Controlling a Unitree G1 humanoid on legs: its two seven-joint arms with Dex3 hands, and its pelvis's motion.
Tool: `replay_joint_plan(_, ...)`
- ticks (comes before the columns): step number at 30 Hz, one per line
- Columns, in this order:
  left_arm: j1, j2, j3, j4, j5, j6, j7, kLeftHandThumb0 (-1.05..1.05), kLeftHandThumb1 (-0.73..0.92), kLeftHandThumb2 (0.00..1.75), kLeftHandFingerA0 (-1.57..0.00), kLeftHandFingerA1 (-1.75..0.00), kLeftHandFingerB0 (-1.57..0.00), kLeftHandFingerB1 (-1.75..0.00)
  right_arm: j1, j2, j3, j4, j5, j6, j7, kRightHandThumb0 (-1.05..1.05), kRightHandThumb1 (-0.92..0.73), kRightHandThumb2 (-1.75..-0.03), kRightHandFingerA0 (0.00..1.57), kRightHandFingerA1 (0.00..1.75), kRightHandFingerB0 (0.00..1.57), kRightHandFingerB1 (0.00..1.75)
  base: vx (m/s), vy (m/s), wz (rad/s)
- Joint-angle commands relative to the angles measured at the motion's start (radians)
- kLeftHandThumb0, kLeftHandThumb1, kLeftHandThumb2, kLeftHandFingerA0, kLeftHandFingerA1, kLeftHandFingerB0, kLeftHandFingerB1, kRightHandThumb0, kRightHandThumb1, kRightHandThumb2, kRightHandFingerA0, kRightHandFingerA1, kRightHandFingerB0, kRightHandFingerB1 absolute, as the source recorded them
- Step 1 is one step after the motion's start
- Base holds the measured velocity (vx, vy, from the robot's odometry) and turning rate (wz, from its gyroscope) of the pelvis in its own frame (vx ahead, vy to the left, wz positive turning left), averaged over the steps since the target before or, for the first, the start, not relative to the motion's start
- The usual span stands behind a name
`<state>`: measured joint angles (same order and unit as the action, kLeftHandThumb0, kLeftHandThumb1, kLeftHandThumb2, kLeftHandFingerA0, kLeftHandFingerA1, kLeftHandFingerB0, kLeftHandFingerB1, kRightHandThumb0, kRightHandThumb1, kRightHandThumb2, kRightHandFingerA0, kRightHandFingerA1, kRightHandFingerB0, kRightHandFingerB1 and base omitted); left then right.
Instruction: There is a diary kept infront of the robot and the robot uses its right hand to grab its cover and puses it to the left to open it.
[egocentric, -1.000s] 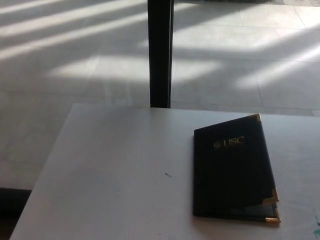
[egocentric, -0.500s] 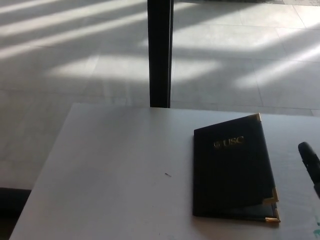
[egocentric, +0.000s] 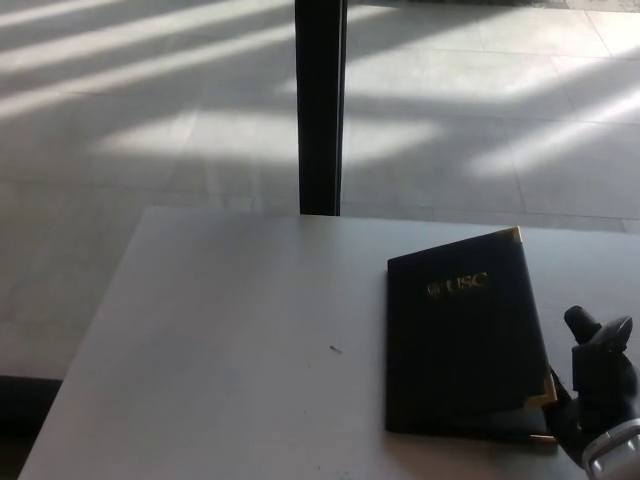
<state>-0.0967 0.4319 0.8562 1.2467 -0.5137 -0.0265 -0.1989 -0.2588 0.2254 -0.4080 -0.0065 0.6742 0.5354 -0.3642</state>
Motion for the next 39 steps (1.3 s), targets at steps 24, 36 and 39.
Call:
replay_joint_plan(24, 0.012, 0.025, -0.042, -0.006, -0.017, -0.014, -0.006, -1.05, 0.78, 1.53, -0.48, -1.5, -0.23, -1.28, 0.08, 0.31, 0.208, -0.077, 0.033, -0.127, -0.121, -0.71, -0.77, -1.18, 0.33, 0.59, 0.11, 0.46, 0.0, 0.0, 0.0)
replay_joint_plan(36, 0.0, 0.037, -0.036, 0.004, -0.021, -0.005, 0.001, -1.05, 0.79, 1.52, -0.5, -1.5, -0.25, -1.27, 0.072, 0.371, 0.237, -0.076, 0.087, -0.16, -0.174, -0.7, -0.75, -1.18, 0.34, 0.59, 0.1, 0.46, 0.0, 0.0, 0.0)
replay_joint_plan(39, -0.006, 0.035, -0.041, 0.006, -0.016, -0.009, 0.01, -1.05, 0.81, 1.53, -0.55, -1.53, -0.27, -1.29, 0.067, 0.411, 0.281, -0.055, 0.091, -0.188, -0.144, -0.86, -0.92, -0.77, 0.29, 0.45, 0.21, 0.39, 0.0, 0.0, 0.0)
